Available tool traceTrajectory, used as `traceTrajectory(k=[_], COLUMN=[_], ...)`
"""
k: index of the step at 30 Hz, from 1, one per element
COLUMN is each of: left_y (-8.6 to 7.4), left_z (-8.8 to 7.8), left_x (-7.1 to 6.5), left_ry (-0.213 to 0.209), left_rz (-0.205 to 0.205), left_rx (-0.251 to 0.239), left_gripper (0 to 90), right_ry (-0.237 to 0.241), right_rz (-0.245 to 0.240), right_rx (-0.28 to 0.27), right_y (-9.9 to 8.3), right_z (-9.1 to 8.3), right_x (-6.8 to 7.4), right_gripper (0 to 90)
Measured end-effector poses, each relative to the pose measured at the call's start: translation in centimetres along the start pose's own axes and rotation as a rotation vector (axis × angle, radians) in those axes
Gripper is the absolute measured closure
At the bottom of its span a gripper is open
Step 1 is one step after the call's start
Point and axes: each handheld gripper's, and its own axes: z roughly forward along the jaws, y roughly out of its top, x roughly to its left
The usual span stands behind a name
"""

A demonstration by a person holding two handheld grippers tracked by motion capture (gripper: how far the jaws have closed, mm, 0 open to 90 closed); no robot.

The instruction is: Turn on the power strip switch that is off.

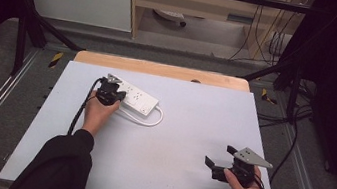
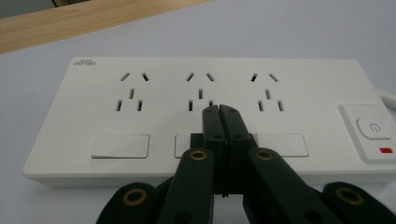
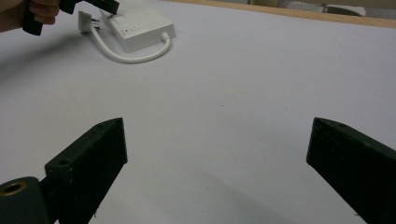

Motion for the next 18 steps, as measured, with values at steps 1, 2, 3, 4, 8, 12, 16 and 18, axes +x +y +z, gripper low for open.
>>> traceTrajectory(k=[1, 2, 3, 4, 8, 12, 16, 18], left_y=[-0.03, -0.07, -0.09, -0.17, -0.11, -0.23, -0.22, -0.24], left_z=[0.02, 0.02, 0.05, 0.12, 0.24, 0.26, 0.24, 0.24], left_x=[0.01, 0.03, 0.05, 0.01, -0.42, -0.31, -0.34, -0.35], left_ry=[-0.001, -0.003, -0.006, -0.016, -0.007, -0.014, -0.011, -0.011], left_rz=[-0.004, -0.006, -0.008, -0.009, 0.016, 0.007, -0.001, -0.001], left_rx=[-0.004, -0.007, 0.003, -0.007, -0.008, -0.019, -0.018, -0.021], left_gripper=[89.9, 89.9, 90.0, 90.0, 90.0, 90.0, 90.0, 90.0], right_ry=[-0.001, -0.001, 0.000, 0.000, 0.000, 0.000, 0.001, 0.000], right_rz=[-0.001, -0.001, -0.002, -0.002, -0.001, -0.003, 0.001, 0.001], right_rx=[-0.001, -0.001, 0.001, 0.001, 0.001, 0.000, 0.000, -0.003], right_y=[-0.01, -0.01, -0.01, -0.01, 0.00, 0.00, 0.01, 0.04], right_z=[0.02, 0.02, 0.02, 0.02, 0.04, 0.03, 0.07, 0.06], right_x=[0.00, 0.00, 0.02, 0.02, 0.05, 0.04, 0.02, 0.02], right_gripper=[5.6, 5.6, 5.6, 5.6, 5.6, 5.6, 5.6, 5.6])
